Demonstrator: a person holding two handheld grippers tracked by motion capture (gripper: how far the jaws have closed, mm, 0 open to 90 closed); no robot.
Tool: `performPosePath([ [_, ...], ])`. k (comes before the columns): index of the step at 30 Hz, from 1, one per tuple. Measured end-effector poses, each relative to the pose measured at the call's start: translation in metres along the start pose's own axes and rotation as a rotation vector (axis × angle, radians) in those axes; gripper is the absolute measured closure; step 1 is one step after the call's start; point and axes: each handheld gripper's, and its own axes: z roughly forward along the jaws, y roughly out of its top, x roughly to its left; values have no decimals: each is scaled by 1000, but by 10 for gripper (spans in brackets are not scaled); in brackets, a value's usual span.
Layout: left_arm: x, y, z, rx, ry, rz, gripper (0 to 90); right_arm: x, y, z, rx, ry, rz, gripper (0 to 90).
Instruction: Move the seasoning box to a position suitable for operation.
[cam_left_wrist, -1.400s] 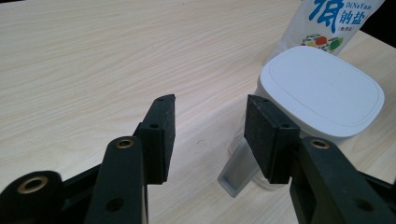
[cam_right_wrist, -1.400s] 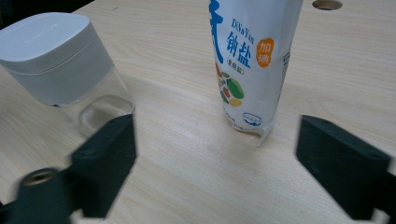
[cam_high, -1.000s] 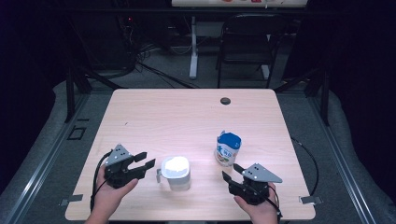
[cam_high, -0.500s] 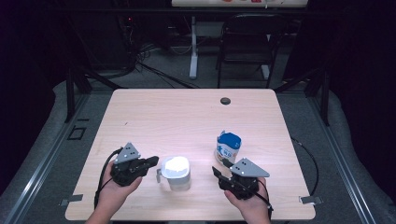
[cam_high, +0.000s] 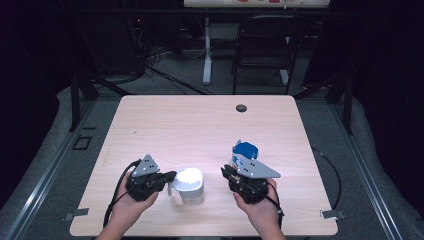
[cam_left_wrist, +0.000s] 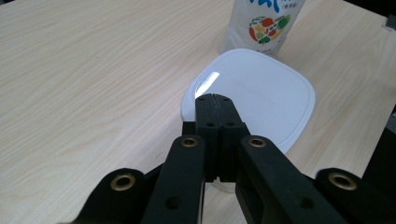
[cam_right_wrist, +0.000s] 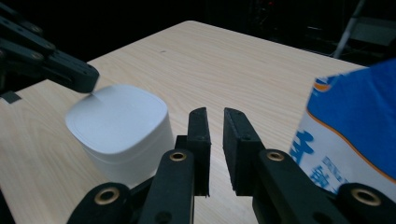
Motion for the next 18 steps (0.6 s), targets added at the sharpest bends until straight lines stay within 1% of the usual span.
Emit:
performPosePath([
  [1, 1, -1, 0, 5, -6, 1, 900, 0, 2, 1, 4, 9, 3, 814],
  [3, 3, -2, 0, 0, -9, -6, 900, 2, 7, 4, 2, 17, -1, 816],
  [4, 3, -3, 0, -2, -14, -8, 900, 3, 9, 6, 6, 19, -10, 823],
  [9, 4, -2, 1, 1, -15, -13, 900, 5, 9, 9, 8, 21, -21, 851],
  [10, 3, -2, 1, 1, -16, -10, 900, 5, 7, 9, 16, 30, -21, 855],
  [11, 3, -2, 1, 0, -20, -13, 900, 6, 1, 11, 40, 26, -32, 863],
  [12, 2, -2, 2, -3, -21, -10, 900, 5, -1, 12, 46, 23, -35, 865],
  [14, 1, -2, 2, -2, -19, -2, 900, 5, -3, 13, 48, 27, -27, 866],
  [15, 1, -2, 1, -1, -10, 7, 900, 5, -4, 14, 56, 29, -22, 867],
  [16, 0, -2, 2, -6, -4, 6, 900, 5, -8, 17, 62, 37, -11, 869],
  [18, 0, -3, 2, -8, -5, 3, 900, 7, -9, 18, 62, 47, -12, 875],
])
